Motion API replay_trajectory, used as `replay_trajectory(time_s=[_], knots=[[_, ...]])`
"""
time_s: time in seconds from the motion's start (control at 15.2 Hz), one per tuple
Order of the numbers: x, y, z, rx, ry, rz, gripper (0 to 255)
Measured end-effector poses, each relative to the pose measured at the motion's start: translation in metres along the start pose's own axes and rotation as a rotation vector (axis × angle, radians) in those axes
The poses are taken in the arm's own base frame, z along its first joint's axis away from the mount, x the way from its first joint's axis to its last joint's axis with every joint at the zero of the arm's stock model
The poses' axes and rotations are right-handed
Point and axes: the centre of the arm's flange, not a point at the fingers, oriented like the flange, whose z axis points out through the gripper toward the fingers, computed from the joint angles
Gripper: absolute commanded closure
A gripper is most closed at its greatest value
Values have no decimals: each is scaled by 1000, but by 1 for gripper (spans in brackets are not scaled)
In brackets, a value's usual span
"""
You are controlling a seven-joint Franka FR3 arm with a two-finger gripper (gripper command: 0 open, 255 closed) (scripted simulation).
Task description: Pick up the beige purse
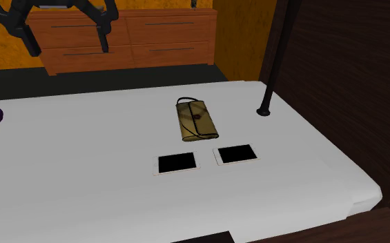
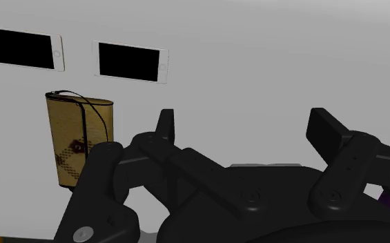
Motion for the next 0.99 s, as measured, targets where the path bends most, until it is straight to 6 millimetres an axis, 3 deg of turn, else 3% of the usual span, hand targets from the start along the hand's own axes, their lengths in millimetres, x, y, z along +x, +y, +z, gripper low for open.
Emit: replay_trajectory(time_s=[0.13, 0.99], knots=[[3, 4, 5, -1, 0, 2, 0], [94, 74, 117, -16, 15, 54, 0]])
